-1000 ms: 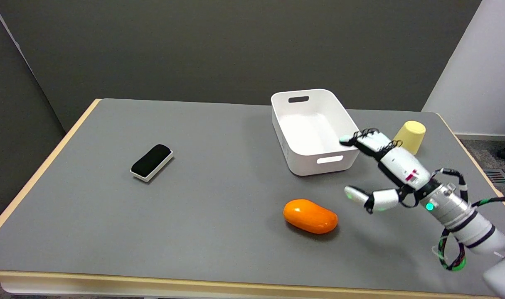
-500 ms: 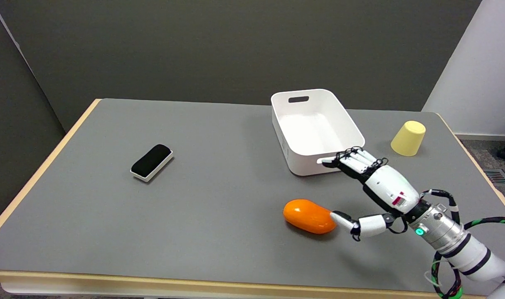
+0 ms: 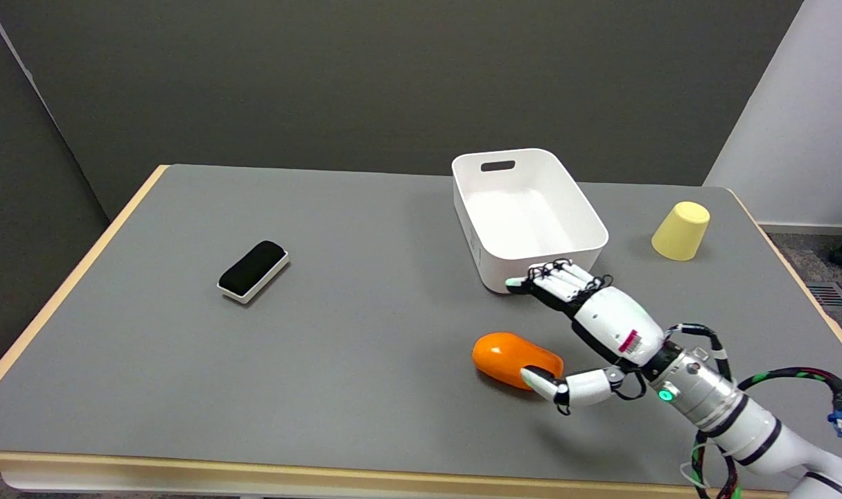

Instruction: Pick up mango.

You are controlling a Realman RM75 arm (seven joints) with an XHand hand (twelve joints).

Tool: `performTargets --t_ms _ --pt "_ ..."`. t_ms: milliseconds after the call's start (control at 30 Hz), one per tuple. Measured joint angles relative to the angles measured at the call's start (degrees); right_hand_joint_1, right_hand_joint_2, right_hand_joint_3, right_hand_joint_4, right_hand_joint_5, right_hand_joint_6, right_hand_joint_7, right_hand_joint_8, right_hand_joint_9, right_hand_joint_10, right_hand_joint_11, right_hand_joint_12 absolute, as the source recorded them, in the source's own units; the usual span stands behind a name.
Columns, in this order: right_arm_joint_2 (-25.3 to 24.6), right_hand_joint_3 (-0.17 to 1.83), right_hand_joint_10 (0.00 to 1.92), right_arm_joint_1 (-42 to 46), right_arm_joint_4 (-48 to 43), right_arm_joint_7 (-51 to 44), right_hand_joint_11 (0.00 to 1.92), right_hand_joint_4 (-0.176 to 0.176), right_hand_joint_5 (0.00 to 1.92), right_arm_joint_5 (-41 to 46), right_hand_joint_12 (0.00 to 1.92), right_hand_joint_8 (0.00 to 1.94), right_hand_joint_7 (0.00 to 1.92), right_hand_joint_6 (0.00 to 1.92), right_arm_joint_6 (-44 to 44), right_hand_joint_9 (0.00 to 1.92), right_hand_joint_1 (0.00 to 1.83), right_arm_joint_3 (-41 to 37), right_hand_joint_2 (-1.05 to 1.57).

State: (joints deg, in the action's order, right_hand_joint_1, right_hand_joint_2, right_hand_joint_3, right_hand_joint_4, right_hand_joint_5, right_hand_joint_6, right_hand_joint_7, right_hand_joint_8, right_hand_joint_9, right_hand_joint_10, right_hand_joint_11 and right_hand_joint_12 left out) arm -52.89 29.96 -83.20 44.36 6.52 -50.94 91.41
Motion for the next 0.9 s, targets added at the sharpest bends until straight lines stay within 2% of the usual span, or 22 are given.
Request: performTargets --t_ms 900 --pt "-1.6 0.85 0.9 -3.5 -0.7 -2.0 0.11 -0.147 0.23 3.3 1.32 0.52 0.37 0.47 11.8 0.2 0.63 6.3 0.63"
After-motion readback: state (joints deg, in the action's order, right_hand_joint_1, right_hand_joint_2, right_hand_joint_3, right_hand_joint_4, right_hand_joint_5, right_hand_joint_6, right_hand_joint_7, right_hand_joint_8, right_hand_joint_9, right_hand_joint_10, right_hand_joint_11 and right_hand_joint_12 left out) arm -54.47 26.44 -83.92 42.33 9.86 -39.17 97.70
